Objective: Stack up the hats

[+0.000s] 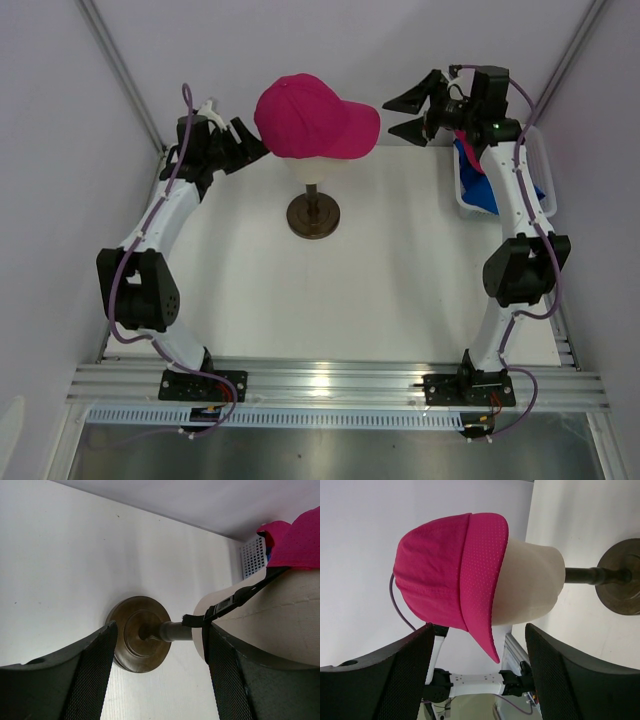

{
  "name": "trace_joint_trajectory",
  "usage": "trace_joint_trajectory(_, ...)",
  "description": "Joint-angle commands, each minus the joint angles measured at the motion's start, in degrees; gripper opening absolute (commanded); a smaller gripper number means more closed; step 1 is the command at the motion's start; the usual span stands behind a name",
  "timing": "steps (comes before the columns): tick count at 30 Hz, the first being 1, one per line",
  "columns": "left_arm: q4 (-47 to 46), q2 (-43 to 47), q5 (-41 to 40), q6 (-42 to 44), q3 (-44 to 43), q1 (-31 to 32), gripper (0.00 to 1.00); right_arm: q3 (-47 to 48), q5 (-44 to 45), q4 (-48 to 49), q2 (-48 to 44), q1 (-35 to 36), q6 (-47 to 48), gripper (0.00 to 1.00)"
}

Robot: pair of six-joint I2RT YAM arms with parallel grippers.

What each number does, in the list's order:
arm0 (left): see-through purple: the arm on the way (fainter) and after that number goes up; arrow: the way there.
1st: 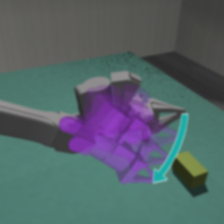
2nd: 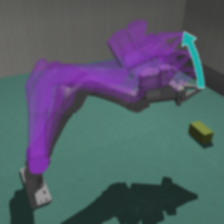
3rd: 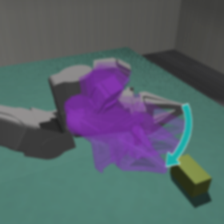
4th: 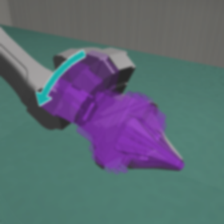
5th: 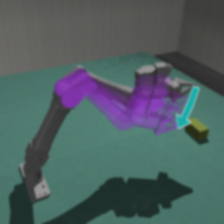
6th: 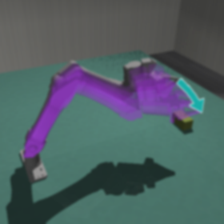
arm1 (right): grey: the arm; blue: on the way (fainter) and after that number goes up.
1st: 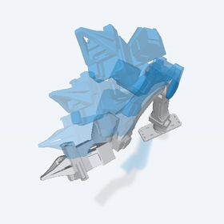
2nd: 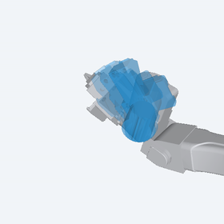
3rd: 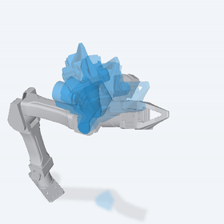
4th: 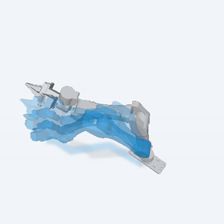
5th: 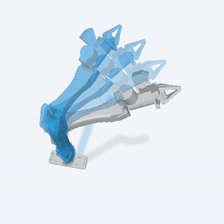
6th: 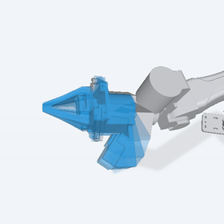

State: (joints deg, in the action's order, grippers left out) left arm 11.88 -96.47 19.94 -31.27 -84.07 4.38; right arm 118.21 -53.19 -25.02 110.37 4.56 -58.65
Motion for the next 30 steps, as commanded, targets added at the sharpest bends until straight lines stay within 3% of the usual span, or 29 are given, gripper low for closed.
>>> trace_joint_trajectory(1, 5.6, -0.2, -1.5, 2.0, 2.9, 0.4, 0.72, -0.6, 0.1, 0.3, -3.0, 1.1, 2.1, 0.77)
trace_joint_trajectory(10, 5.4, -2.1, -1.3, 2.0, 1.5, 2.2, 0.72, -0.4, 0.4, 1.4, -2.1, 3.4, 1.7, 0.73)
trace_joint_trajectory(13, 5.5, -2.8, -1.9, 2.1, 1.5, 2.7, 0.71, -0.3, 0.3, 1.5, -1.7, 3.9, 1.4, 0.62)
trace_joint_trajectory(16, 5.4, -3.0, -2.1, 1.8, 2.1, 2.9, 0.71, -0.3, -0.1, 2.1, -1.5, 4.1, 0.7, 0.47)
trace_joint_trajectory(17, 5.3, -2.9, -2.5, 1.6, 2.4, 2.9, 0.71, -0.2, -0.2, 2.5, -1.5, 4.1, -0.4, 0.38)
trace_joint_trajectory(23, 4.7, -1.6, -4.1, 1.6, 3.7, 3.0, 0.71, 1.8, 0.0, 5.0, -1.6, 4.1, -4.5, 0.12)
trace_joint_trajectory(30, 4.3, -1.2, -4.7, 1.5, 4.5, 3.0, 0.71, 1.0, 1.0, 3.2, -2.3, 4.5, -3.8, 0.11)
